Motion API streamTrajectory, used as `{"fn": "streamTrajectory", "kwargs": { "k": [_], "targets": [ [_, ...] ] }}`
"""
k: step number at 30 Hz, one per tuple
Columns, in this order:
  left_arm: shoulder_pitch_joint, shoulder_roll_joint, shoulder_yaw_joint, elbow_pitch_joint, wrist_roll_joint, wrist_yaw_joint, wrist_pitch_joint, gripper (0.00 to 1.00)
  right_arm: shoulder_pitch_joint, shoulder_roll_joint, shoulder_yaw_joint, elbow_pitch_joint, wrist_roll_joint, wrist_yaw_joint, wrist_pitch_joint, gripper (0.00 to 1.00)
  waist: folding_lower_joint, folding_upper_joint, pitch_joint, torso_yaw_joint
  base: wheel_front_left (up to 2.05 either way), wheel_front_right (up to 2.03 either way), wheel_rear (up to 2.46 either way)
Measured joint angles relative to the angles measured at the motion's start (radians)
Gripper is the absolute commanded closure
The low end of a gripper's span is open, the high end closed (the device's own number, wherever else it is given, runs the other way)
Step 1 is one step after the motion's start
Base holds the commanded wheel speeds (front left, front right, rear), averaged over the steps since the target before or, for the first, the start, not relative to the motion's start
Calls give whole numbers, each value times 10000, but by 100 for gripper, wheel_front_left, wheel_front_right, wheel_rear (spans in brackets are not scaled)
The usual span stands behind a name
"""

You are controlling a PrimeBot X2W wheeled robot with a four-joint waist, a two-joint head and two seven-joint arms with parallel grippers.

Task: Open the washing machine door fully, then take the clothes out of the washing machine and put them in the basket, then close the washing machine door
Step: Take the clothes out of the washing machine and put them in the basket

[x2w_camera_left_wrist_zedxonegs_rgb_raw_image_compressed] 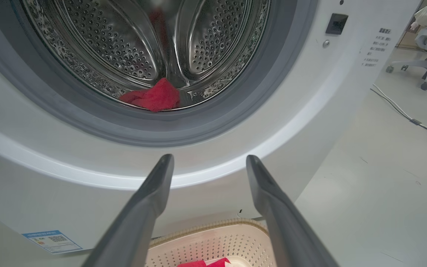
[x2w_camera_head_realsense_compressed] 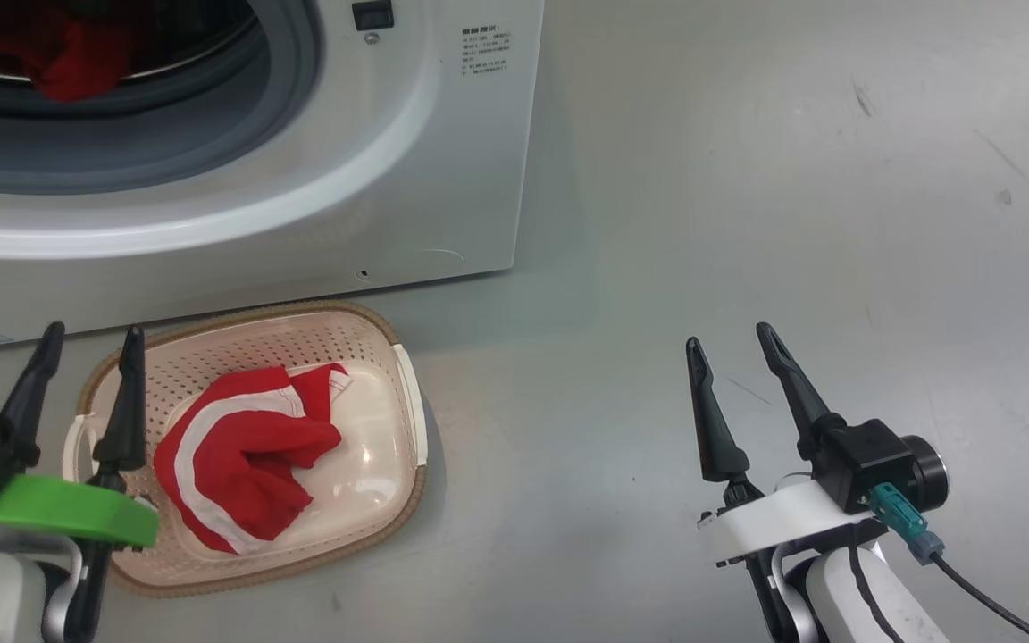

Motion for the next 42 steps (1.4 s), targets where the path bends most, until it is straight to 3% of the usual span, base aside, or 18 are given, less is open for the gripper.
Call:
{"fn": "streamTrajectory", "kwargs": {
  "k": [9, 22, 42],
  "targets": [
    [-1945, 938, -274, -117, -188, -2, 92, 0, -436, -6, 167, -138, 188, 0, 0, 0, 0, 0, 991, -294, 0, 0, 0],
    [-4601, 2339, -234, 313, -731, -2, 1517, 0, -743, -4, 336, -497, 439, 0, 0, 0, 1, 0, 2212, -861, 0, 0, 0],
    [-7333, 3467, 29, 1896, -1269, -4, 3221, 0, -1127, 0, 1151, -738, 817, 0, 0, 0, 1, 0, 3510, -1924, 0, 0, 0]
  ]
}}
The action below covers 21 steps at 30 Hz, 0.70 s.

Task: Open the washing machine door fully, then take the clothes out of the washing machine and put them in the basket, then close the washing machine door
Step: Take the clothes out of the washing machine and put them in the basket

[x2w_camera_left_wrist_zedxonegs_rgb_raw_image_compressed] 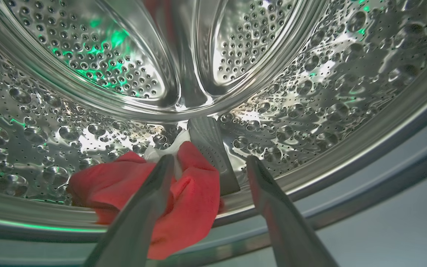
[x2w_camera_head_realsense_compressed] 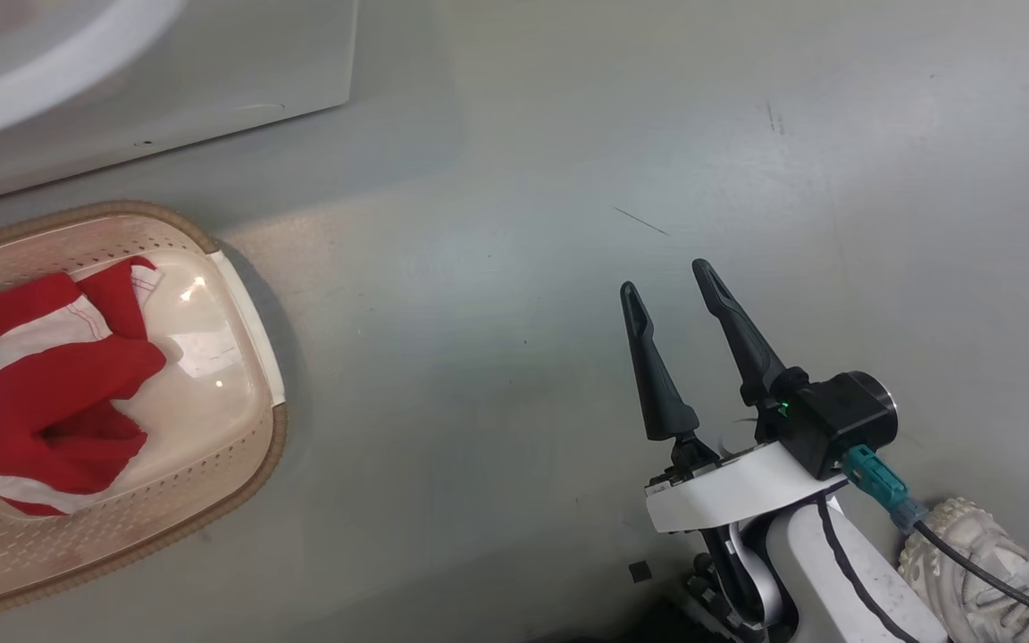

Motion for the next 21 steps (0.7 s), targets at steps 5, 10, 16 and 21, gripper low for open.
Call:
{"fn": "streamTrajectory", "kwargs": {
  "k": [5, 10, 16, 21],
  "targets": [
    [-354, 401, 50, 587, 155, 2, 527, 0, -11, 4, 203, -50, 81, 0, 0, 0, 0, 0, 163, -255, 0, 0, 0],
    [-621, 502, 77, 1133, 194, 63, 978, 0, -10, 8, 221, -84, 148, 0, 0, 0, 0, 0, 334, -458, 0, 0, 0],
    [-895, 500, 19, 1576, 203, 151, 1241, 0, -3, 12, 111, -102, 150, 0, 0, 0, -1, 0, 454, -565, 0, 0, 0],
    [-1054, 407, -163, 1768, 320, 207, 1181, 100, -12, 17, 31, -104, 148, 0, 0, 0, -1, 0, 473, -516, 0, 0, 0]
  ]
}}
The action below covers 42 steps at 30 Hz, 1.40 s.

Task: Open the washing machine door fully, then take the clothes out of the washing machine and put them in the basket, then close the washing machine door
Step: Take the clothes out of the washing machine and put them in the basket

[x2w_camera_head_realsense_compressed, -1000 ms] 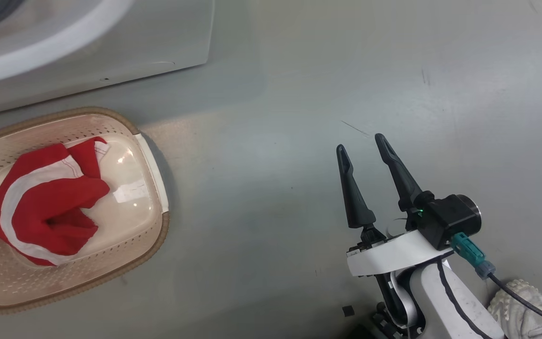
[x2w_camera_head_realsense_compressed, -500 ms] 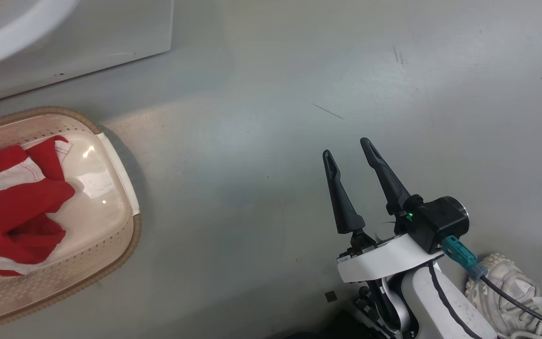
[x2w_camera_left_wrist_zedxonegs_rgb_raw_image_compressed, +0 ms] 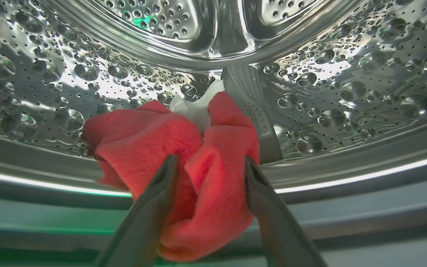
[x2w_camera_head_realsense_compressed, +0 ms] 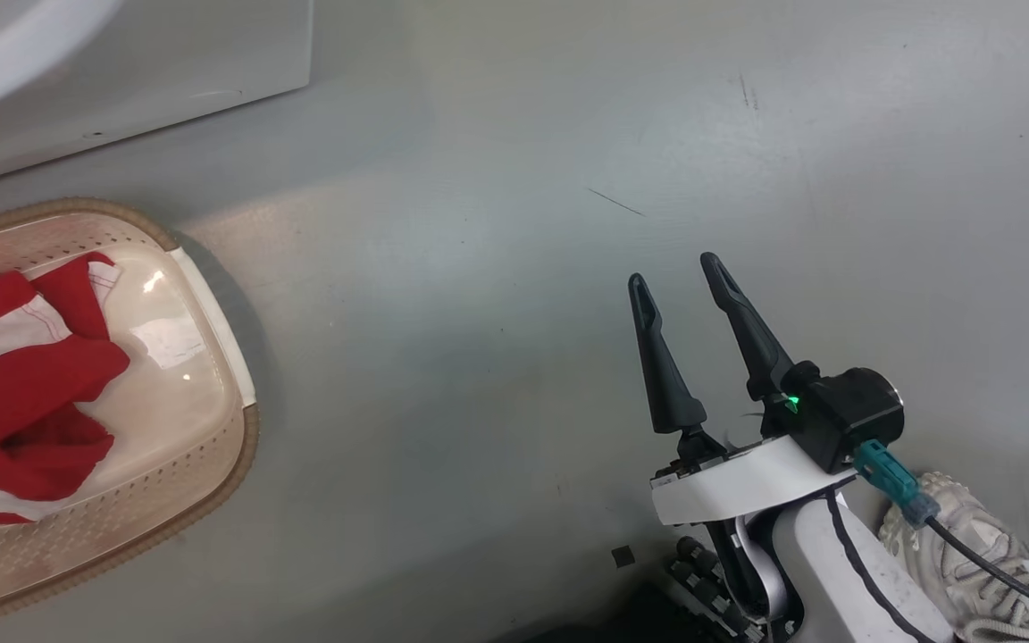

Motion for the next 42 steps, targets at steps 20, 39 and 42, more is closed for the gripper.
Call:
{"fn": "streamTrajectory", "kwargs": {
  "k": [20, 39, 42],
  "targets": [
    [-65, -1294, -579, 984, 127, -73, -1407, 100, -367, -6, -221, 535, -96, 0, 0, 0, 0, 0, -846, 702, 0, 0, 0],
    [1028, -2947, -1344, 1149, -395, -165, -3618, 100, -365, -13, -1095, 1237, -219, 0, 0, 0, 0, 0, -2053, 1485, 0, 0, 0],
    [1360, -3095, -1572, 1120, -437, -196, -3946, 100, -352, -15, -1152, 1419, -263, 0, 0, 0, -1, 0, -2315, 1659, 0, 0, 0]
  ]
}}
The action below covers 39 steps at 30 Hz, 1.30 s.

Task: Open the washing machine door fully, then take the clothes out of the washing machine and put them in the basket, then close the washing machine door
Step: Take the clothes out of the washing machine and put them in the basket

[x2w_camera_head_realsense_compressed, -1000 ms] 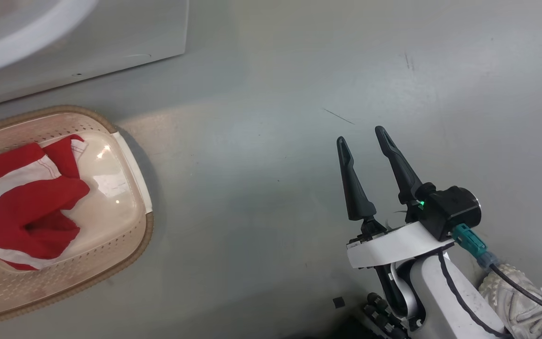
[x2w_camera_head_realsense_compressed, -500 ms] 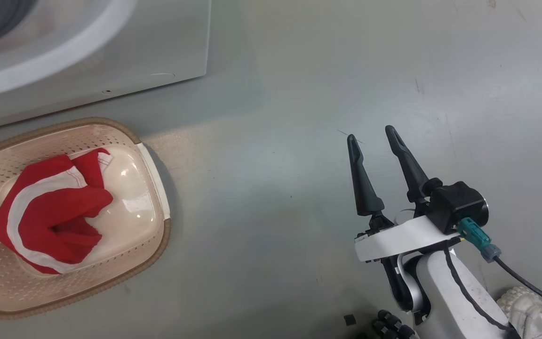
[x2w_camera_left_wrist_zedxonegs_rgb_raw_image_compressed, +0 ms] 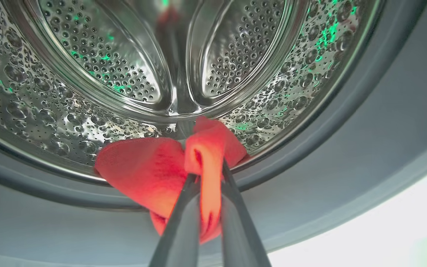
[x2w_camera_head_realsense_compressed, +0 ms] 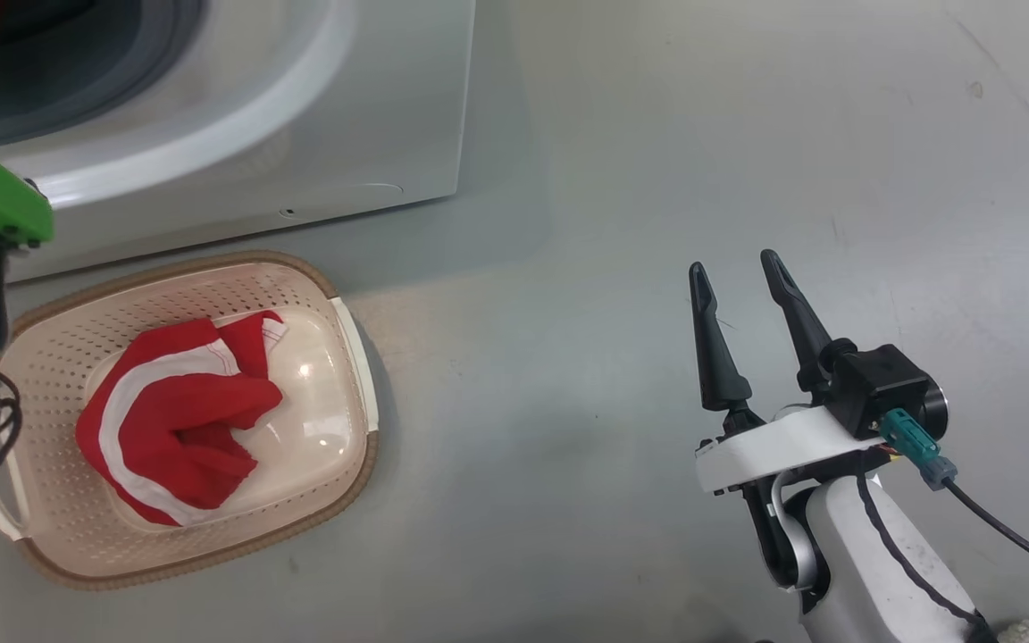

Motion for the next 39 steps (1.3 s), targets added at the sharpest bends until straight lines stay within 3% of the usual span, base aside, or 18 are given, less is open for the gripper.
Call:
{"fn": "streamTrajectory", "kwargs": {
  "k": [17, 25, 39],
  "targets": [
    [2531, -637, -951, -627, -662, -8, -422, 100, 441, -13, -196, 679, -13, 0, 0, 0, 0, 0, -1488, 934, 0, 0, 0],
    [3607, -660, -1156, -702, -811, -8, -424, 100, 447, -23, -113, 715, -102, 0, 0, 0, 0, 0, -1768, 1268, 0, 0, 0],
    [5611, -748, -2443, -272, -918, -8, -424, 100, 445, -25, -73, 725, -244, 0, 0, 0, -1, 0, -1513, 1270, 0, 0, 0]
  ]
}}
